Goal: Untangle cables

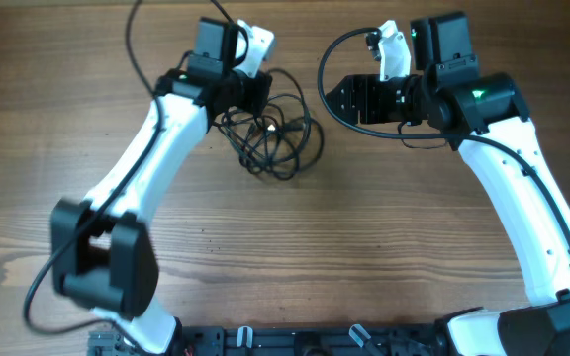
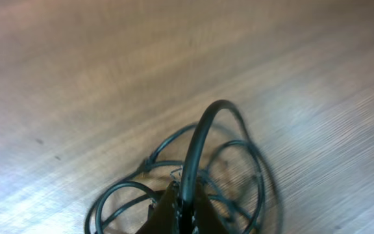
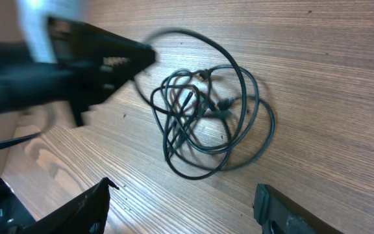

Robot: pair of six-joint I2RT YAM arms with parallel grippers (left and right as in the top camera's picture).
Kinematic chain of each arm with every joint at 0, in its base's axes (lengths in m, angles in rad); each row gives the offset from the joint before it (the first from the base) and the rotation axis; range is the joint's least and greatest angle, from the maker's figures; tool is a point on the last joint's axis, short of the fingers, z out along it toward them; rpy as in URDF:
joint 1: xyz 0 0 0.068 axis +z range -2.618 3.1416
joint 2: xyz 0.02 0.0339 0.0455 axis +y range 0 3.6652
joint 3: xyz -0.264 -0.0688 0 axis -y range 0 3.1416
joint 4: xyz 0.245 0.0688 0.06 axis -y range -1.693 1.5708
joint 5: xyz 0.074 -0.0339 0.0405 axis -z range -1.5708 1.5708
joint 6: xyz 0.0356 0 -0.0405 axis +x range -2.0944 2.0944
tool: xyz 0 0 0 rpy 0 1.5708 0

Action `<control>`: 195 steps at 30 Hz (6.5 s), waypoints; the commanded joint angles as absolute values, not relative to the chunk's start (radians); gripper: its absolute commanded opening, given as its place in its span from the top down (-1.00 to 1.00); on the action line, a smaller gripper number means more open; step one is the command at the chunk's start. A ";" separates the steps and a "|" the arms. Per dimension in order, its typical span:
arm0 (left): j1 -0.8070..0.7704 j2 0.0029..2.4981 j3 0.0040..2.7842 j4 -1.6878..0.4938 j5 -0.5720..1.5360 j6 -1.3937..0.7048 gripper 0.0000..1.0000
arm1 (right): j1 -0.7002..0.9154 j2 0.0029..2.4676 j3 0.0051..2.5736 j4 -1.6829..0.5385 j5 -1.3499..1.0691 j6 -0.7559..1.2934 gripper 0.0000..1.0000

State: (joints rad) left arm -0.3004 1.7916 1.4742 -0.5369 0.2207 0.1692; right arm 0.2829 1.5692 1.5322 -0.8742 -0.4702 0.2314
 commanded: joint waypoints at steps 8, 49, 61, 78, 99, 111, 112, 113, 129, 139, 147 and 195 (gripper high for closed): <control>-0.305 1.465 1.488 -0.413 0.211 -0.100 0.92 | 0.290 1.582 1.544 -0.868 -0.465 0.239 -0.47; -0.270 1.022 1.488 -0.241 0.148 -0.697 0.92 | 0.428 1.767 1.544 -0.460 -0.660 0.056 -0.57; -0.270 1.045 1.488 -0.345 -0.125 -0.697 0.92 | 0.429 1.779 1.544 -0.454 -0.787 0.025 -0.63; -0.265 1.074 1.488 -0.313 -0.158 -0.828 0.92 | 0.479 1.857 1.544 -0.468 -0.783 0.006 0.41; -0.237 1.324 1.488 -0.698 -0.345 -0.736 0.92 | 0.477 1.502 1.545 -0.569 -0.247 0.192 0.92; -0.237 1.325 1.488 -0.733 -0.345 -0.736 0.92 | 0.477 1.469 1.832 -0.984 -0.060 0.378 0.92; -0.237 1.325 1.488 -0.735 -0.345 -0.736 0.92 | 0.477 1.469 1.856 -1.007 -0.062 0.401 0.91; -0.237 1.325 1.488 -0.737 -0.345 -0.736 0.92 | 0.477 1.469 1.891 -1.038 -0.075 0.426 0.91; -0.237 1.343 1.488 -0.716 -0.002 -0.470 0.92 | 0.477 1.639 2.061 -1.143 -0.157 0.358 0.91; -0.238 1.423 1.488 -0.735 0.015 -0.471 -0.83 | 0.337 1.639 2.383 -1.022 -0.089 0.307 0.91; -0.238 1.507 1.488 -0.752 0.015 -0.471 -1.00 | 0.259 1.642 2.406 -0.908 -0.049 0.208 0.92; -0.238 1.558 1.486 -0.805 0.003 -0.448 -0.99 | -0.444 2.163 2.354 -0.924 -0.069 0.279 0.91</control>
